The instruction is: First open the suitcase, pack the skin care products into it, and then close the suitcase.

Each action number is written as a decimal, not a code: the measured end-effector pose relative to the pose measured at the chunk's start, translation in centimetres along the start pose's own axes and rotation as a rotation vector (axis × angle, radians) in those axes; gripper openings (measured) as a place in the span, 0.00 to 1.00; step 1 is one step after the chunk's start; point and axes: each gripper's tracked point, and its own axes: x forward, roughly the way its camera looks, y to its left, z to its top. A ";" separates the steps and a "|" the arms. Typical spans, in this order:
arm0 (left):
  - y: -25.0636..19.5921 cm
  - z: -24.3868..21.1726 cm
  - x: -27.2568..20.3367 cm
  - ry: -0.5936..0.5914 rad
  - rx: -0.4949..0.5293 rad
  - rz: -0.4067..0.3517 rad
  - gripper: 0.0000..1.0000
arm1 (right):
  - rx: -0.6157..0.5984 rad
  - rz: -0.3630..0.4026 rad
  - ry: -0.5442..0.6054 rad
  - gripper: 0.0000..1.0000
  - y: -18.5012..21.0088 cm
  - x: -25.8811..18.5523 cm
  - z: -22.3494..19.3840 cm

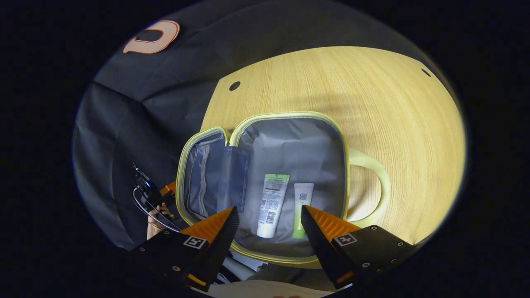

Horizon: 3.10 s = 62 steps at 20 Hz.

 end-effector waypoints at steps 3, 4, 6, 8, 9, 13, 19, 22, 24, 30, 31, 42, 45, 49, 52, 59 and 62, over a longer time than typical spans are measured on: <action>-2.1 0.5 -1.3 0.004 0.100 0.068 0.07 | 0.005 -0.004 -0.054 0.96 -0.4 -0.4 1.1; -2.9 0.7 -2.2 0.004 0.142 0.093 0.07 | 0.006 -0.004 -0.073 0.96 -0.6 -0.6 1.6; -5.2 1.2 -3.6 -0.012 0.203 0.128 0.07 | 0.009 0.000 -0.108 0.96 -0.8 -1.5 2.5; -8.1 2.2 -5.7 -0.032 0.246 0.134 0.07 | 0.004 0.004 -0.142 0.95 -1.4 -2.2 3.2; -9.8 2.5 -6.6 -0.037 0.265 0.136 0.07 | 0.002 0.004 -0.157 0.96 -1.6 -2.6 3.5; -17.6 2.0 -11.1 -0.079 0.345 0.120 0.06 | 0.000 0.040 -0.195 0.96 -2.7 -4.2 4.2; -28.8 -1.4 -14.0 -0.137 0.516 0.141 0.06 | -0.045 0.071 -0.245 0.96 -6.2 -7.9 5.5; -34.0 -4.8 -14.2 -0.139 0.592 0.130 0.06 | -0.037 0.096 -0.259 0.95 -8.4 -10.1 5.7; -37.5 -7.5 -14.0 -0.130 0.655 0.120 0.06 | -0.053 0.089 -0.280 0.96 -10.5 -11.8 6.2; -45.4 -16.1 -8.9 -0.067 0.760 0.076 0.07 | -0.060 0.051 -0.335 0.95 -17.4 -16.5 6.6; -46.1 -17.1 -7.5 -0.055 0.765 0.069 0.06 | -0.059 0.038 -0.340 0.95 -18.7 -16.7 6.4; -46.6 -25.8 3.7 0.120 0.900 0.073 0.07 | -0.021 -0.048 -0.324 0.96 -27.5 -18.7 4.6; -45.2 -27.2 6.6 0.158 0.933 0.106 0.07 | -0.021 -0.061 -0.318 0.96 -28.4 -18.7 3.8; -44.4 -28.8 8.6 0.184 0.948 0.144 0.07 | -0.032 -0.095 -0.308 0.95 -29.8 -18.6 3.0; -44.1 -29.7 9.5 0.190 0.909 0.162 0.20 | -0.038 -0.117 -0.315 0.95 -30.1 -18.7 3.1; -50.3 -24.8 5.0 -0.121 0.862 0.050 0.98 | -0.071 -0.176 -0.573 0.95 -28.1 -24.6 9.2; -54.4 -20.6 1.8 -0.306 0.870 0.007 0.98 | -0.087 -0.190 -0.731 0.95 -26.2 -28.1 11.4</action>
